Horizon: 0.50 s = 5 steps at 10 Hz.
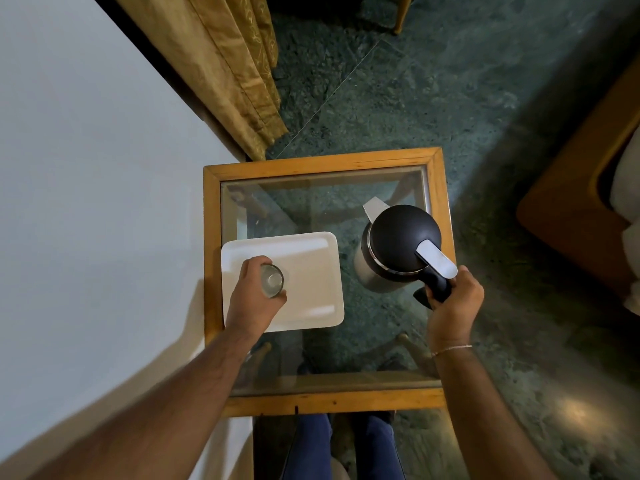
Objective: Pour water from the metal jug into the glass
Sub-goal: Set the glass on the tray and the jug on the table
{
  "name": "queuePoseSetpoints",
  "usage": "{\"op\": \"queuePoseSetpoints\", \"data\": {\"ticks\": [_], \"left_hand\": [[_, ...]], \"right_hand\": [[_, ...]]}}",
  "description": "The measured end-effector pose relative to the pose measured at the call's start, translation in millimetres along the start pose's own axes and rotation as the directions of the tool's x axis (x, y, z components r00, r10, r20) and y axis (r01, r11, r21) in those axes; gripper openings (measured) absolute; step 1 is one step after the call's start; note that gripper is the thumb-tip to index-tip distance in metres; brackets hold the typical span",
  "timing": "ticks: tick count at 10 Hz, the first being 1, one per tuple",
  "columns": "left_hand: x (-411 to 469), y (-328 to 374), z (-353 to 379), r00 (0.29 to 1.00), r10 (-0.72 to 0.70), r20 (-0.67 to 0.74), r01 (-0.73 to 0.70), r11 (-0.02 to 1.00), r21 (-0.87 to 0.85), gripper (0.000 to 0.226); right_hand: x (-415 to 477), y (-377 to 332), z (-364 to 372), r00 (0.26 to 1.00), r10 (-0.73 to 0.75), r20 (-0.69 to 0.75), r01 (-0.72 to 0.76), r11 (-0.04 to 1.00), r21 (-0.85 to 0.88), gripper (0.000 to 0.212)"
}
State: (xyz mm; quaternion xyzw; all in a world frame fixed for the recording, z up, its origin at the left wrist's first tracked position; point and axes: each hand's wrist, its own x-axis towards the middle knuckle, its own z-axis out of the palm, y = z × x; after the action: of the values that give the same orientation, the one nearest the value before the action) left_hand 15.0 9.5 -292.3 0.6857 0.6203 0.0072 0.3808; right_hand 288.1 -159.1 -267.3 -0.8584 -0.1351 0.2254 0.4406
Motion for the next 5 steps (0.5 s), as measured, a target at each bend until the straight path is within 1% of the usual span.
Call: {"op": "queuePoseSetpoints", "data": {"ticks": [1,2,3,4,5], "left_hand": [[0,-1,1,1.000,0.001,-0.012,-0.001,0.999,0.039,0.074],[-1,-1,-2,1.000,0.014,-0.006,-0.013,0.997,0.081,0.073],[-6,3,-10,0.999,0.028,0.019,-0.030,0.991,0.133,0.083],[-14,4,-16,0.999,0.031,0.013,-0.033,0.988,0.150,0.093],[-21,17,-36,0.997,0.065,-0.041,-0.054,0.975,0.213,0.104]], "right_hand": [[-5,-6,2,0.988,0.143,0.058,-0.151,0.970,0.192,0.016],[-4,-6,4,0.984,0.179,-0.013,-0.171,0.954,0.247,0.013],[-16,-2,4,0.956,0.286,0.069,-0.292,0.895,0.336,0.021],[-22,-3,1,0.955,0.282,0.091,-0.295,0.878,0.377,0.036],[-19,-21,-4,0.932,0.340,0.124,-0.360,0.845,0.394,0.035]]}}
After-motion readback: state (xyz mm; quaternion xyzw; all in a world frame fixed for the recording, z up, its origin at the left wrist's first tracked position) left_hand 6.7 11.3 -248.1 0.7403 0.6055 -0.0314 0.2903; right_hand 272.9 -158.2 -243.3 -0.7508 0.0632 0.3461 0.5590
